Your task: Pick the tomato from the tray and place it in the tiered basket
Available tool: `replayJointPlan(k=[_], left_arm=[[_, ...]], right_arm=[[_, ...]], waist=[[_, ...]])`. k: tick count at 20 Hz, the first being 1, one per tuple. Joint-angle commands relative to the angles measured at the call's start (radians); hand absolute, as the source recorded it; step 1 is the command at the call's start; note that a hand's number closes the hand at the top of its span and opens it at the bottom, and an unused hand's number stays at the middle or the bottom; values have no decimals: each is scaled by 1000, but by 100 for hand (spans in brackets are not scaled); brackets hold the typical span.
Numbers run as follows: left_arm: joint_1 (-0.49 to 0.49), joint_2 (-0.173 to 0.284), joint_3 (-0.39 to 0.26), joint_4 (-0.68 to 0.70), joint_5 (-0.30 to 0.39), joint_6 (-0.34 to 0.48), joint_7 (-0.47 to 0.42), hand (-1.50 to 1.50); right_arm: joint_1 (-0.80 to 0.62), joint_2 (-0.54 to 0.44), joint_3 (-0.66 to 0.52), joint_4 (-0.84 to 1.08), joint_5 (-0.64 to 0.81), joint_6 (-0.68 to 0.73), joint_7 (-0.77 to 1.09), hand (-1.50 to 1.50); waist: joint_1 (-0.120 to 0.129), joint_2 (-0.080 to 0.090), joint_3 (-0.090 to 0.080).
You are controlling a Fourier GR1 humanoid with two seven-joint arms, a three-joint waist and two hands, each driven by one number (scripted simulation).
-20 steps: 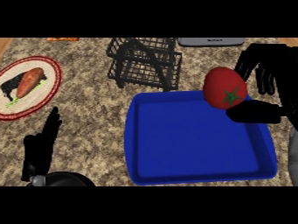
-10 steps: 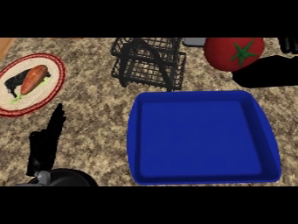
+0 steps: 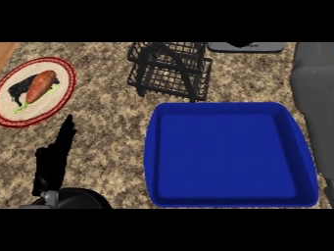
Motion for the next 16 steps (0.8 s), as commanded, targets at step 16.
replayJointPlan(k=[16], left_arm=[[59, -77, -32, 8, -22, -21, -2, 0]], right_arm=[[-99, 189, 42, 642, 173, -330, -243, 150]], waist=[[7, 10, -10]])
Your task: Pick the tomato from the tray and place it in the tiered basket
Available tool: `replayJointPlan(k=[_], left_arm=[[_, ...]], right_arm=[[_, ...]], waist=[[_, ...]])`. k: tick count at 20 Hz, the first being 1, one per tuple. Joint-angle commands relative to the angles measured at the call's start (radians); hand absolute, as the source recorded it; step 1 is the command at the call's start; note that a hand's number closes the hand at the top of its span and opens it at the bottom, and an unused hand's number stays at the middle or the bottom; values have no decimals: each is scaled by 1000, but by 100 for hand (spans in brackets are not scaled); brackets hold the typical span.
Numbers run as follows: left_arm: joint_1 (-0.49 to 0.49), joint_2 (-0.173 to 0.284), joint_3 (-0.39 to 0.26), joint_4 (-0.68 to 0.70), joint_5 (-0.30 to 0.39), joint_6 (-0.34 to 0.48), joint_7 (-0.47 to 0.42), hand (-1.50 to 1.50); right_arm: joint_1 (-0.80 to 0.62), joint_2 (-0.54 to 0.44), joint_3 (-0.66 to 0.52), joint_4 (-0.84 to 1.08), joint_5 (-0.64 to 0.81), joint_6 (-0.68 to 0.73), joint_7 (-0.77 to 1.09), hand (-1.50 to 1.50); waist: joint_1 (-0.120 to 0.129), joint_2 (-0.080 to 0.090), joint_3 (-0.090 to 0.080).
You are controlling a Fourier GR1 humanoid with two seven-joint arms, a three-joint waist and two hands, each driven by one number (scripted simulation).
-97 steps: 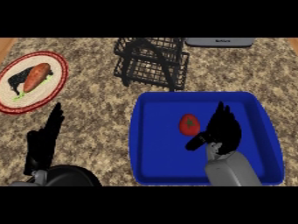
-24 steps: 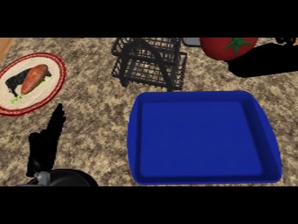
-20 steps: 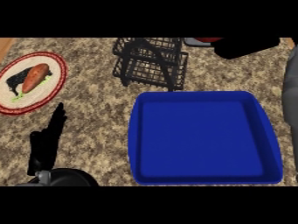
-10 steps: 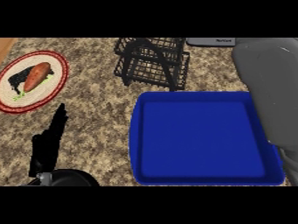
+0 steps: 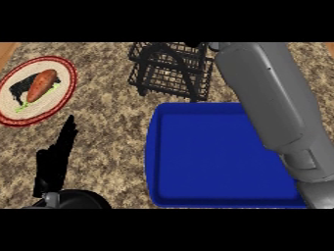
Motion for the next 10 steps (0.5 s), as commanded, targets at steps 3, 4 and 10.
replayJointPlan(k=[3, 4, 10], left_arm=[[37, -84, -52, 64, -8, 5, -31, 0], [45, -67, -47, 41, -14, -2, -32, 0], [15, -54, -23, -1, -6, -11, 35, 0]], right_arm=[[-42, 41, -30, 204, 28, -116, -80, 150], [-44, 37, -80, 250, -9, -145, -114, 150], [-28, 128, -231, 283, -173, -238, -166, -150]], waist=[[4, 9, -12], [12, 11, -11], [14, 10, -10]])
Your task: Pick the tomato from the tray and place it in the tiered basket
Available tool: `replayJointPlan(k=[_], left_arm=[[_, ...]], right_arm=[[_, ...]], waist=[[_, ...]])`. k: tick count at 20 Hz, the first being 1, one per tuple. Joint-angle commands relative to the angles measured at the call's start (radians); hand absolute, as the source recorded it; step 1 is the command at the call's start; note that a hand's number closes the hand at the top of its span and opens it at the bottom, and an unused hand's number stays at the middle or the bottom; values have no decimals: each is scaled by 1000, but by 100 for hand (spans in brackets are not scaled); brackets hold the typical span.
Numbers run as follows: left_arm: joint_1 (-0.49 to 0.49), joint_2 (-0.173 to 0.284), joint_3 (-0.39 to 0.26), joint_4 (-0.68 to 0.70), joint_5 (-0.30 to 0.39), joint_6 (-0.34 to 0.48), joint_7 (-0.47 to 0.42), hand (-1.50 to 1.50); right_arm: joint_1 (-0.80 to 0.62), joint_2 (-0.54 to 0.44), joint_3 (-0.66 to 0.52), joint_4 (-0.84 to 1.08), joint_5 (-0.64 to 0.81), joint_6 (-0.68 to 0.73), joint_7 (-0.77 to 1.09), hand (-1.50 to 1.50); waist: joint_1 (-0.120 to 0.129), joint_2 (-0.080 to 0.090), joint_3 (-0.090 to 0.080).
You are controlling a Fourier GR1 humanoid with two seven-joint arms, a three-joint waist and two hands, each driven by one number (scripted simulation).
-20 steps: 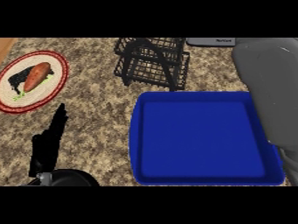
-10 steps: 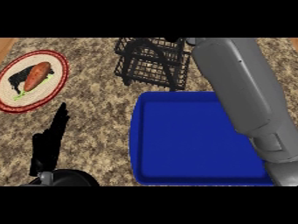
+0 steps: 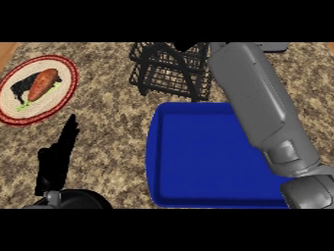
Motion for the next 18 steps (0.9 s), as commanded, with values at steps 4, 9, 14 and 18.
replayJointPlan(k=[4, 9, 14, 18], left_arm=[[23, -42, -15, 65, 16, -25, -31, 0], [12, -67, -37, 63, -20, 0, -16, 0], [45, -57, -11, 17, -13, 7, 13, 0], [63, -50, 11, 51, -18, 7, -21, 0]], right_arm=[[-4, 54, -86, 69, -184, -161, -114, -150], [-49, 52, -216, 80, -252, -223, -238, -150], [-27, -40, -265, 7, -232, -360, -252, -150], [28, -105, -264, -45, -191, -408, -167, -150]], waist=[[7, 4, -13], [-1, 7, -13], [-30, -7, -12], [-50, -12, -13]])
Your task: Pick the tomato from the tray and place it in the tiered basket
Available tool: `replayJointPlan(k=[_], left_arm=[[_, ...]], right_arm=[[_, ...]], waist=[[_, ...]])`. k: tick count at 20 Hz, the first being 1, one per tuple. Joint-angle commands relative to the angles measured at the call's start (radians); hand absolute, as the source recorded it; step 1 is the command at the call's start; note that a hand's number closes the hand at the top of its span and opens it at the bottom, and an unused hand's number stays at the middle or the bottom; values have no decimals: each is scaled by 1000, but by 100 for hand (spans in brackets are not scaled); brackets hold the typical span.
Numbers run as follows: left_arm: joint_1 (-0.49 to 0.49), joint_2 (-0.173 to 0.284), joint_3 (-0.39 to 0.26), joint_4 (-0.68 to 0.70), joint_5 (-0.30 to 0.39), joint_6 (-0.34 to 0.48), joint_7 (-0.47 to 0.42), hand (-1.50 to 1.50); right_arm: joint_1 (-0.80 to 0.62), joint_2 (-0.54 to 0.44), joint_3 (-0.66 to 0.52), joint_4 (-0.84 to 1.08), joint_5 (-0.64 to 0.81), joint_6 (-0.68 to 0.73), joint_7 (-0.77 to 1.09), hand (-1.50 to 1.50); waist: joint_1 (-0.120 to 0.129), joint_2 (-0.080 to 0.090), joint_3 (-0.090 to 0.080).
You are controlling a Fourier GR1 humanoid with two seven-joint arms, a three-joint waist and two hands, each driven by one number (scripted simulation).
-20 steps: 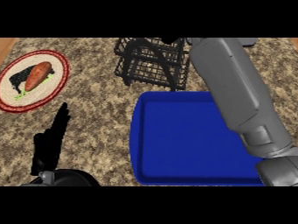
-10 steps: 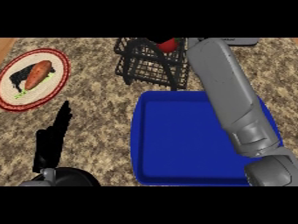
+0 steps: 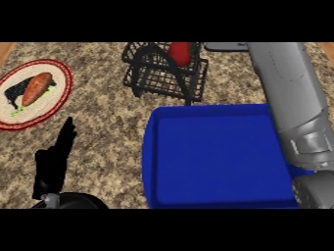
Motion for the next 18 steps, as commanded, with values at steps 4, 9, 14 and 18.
replayJointPlan(k=[4, 9, 14, 18], left_arm=[[79, -45, -10, 40, 7, 4, -40, 0], [101, -63, -8, 27, -13, 30, -51, 0], [112, -22, 36, 23, 41, -39, -53, 0], [49, -44, 9, -4, -2, -3, 14, 0]], right_arm=[[112, -194, -94, -173, -77, 78, 95, -150], [326, -297, -143, -379, -176, 246, 102, -150], [474, -466, -252, -499, -322, 481, 144, -150], [644, -506, -386, -539, -484, 619, 24, -150]], waist=[[-40, -12, -12], [-64, -17, -11], [-59, -14, -12], [-42, -5, -10]])
